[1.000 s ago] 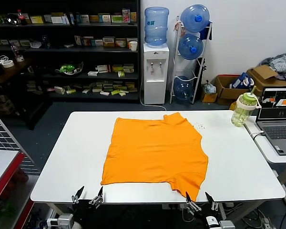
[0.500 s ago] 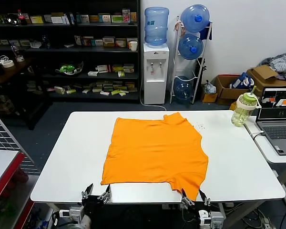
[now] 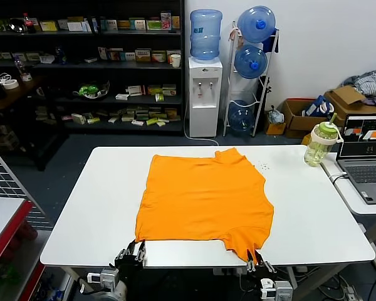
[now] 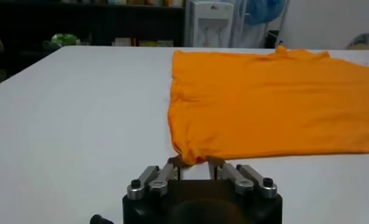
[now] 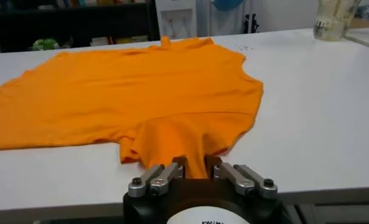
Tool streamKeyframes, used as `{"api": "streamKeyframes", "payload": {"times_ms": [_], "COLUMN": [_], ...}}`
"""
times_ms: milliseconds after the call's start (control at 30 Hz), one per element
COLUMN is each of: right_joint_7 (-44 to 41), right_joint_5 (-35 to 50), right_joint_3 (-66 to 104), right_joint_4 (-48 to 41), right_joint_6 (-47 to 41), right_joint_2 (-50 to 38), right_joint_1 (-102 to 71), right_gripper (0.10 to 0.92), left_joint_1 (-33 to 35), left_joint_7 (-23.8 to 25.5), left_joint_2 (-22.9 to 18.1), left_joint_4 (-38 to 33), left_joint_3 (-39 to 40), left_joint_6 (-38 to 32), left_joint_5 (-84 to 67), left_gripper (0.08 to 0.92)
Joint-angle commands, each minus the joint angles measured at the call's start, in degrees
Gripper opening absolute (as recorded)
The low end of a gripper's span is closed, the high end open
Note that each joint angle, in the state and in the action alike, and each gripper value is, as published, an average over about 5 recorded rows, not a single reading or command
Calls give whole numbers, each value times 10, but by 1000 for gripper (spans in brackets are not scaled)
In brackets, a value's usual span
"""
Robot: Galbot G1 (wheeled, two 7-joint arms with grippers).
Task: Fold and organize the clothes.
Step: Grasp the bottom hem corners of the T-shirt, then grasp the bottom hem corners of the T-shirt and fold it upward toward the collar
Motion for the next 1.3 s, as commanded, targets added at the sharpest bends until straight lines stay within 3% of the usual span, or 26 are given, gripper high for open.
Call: {"api": "streamKeyframes", "payload": {"times_ms": [33, 233, 567, 733, 933, 1300], "right_joint_7": [-2, 1, 12, 15, 31, 77], "right_joint_5": [-1, 11, 26, 31, 66, 202], "right_joint_3": [0, 0, 15, 25, 39, 17], "right_joint_4": [11, 64, 162, 170, 149, 72], "right_joint_6": [6, 13, 35, 44, 64, -4], "right_joint_2": [-3, -28, -63, -64, -87, -187], "right_joint_1": [-8, -63, -205, -204, -94, 113], "right_gripper": [131, 124, 124, 124, 124, 124], "left_joint_1": [0, 37, 158, 165, 95, -148], "left_joint_7": [-3, -18, -50, -52, -46, -36], "left_joint_2": [0, 21, 77, 79, 86, 114], "left_joint_4": [-3, -58, -183, -196, -177, -53], "left_joint_3": [3, 2, -14, -12, -11, 25], "left_joint_6": [-4, -3, 11, 11, 0, 0], "left_joint_5": [12, 3, -46, -47, -70, -150], "left_gripper": [250, 102, 90, 90, 90, 90]}}
